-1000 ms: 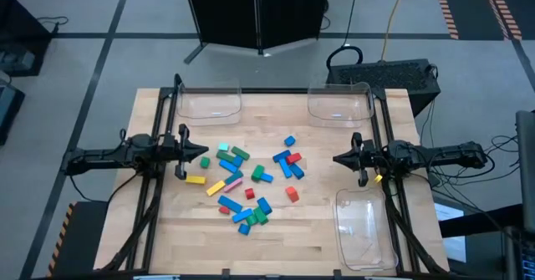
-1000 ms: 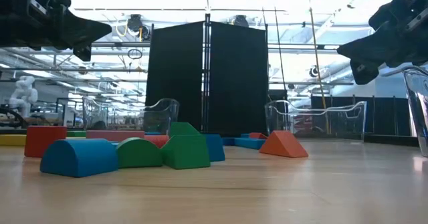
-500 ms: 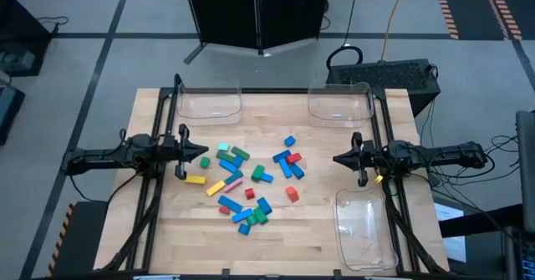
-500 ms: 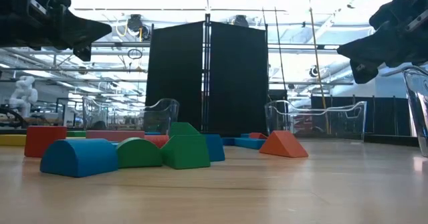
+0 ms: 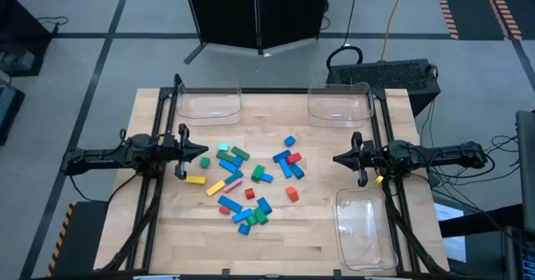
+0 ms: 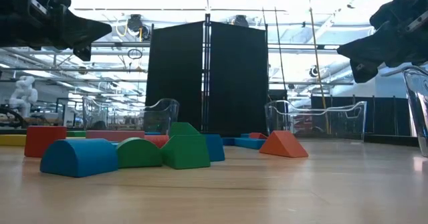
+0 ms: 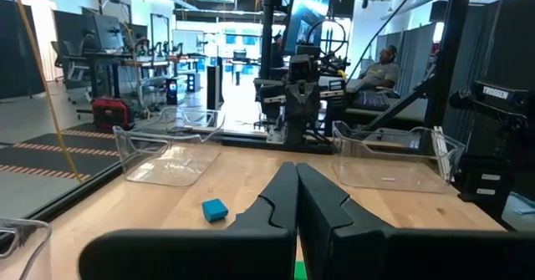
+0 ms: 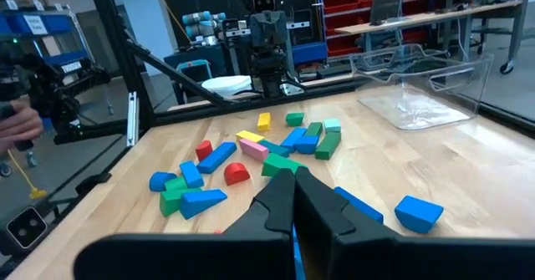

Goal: Sort blocks by size
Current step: Put the light blue half-circle block into the top left transparent bin

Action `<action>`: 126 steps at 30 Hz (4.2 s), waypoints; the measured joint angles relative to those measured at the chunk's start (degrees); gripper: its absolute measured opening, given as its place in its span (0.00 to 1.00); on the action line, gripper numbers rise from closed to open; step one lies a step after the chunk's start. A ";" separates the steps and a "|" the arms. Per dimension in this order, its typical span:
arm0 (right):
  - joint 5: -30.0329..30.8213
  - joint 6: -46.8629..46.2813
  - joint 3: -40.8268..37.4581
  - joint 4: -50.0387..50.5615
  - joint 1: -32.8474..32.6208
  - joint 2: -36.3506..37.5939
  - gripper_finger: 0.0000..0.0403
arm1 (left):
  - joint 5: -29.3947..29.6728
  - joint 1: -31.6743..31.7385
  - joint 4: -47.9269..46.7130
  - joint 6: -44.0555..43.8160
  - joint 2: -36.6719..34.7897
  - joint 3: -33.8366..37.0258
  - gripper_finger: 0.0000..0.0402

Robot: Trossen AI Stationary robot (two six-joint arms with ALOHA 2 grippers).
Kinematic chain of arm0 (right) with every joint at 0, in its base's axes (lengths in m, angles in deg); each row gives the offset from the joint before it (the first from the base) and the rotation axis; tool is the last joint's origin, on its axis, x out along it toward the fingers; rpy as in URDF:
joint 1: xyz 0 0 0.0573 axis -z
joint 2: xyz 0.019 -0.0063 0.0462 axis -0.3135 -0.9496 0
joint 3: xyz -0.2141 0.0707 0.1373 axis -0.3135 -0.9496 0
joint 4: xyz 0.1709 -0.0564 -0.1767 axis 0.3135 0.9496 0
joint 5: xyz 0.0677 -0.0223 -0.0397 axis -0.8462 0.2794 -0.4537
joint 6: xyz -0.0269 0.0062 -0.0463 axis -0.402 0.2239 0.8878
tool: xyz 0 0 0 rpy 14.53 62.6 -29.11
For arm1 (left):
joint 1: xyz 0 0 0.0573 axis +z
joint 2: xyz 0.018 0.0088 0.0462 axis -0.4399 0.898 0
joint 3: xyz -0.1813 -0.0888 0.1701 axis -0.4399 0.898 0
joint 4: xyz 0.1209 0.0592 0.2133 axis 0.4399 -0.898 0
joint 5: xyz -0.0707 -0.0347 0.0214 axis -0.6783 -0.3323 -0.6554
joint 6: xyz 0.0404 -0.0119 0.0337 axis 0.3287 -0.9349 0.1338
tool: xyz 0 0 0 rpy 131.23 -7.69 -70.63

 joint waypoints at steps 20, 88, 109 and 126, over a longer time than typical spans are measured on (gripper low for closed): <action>1.39 2.54 0.02 -8.84 0.02 -0.01 0.00 | 2.21 0.00 0.07 4.46 0.02 0.01 0.00; 32.70 1.15 25.98 6.75 0.85 -28.50 0.24 | -2.89 6.14 -7.07 1.97 34.06 -26.21 0.00; 32.76 11.00 25.98 -7.00 3.11 -30.19 0.24 | 7.36 6.19 -10.63 -2.26 46.52 -26.21 0.27; 29.55 11.58 35.18 0.91 8.41 -39.41 0.36 | 10.36 6.19 -34.45 -9.04 53.60 -38.13 0.43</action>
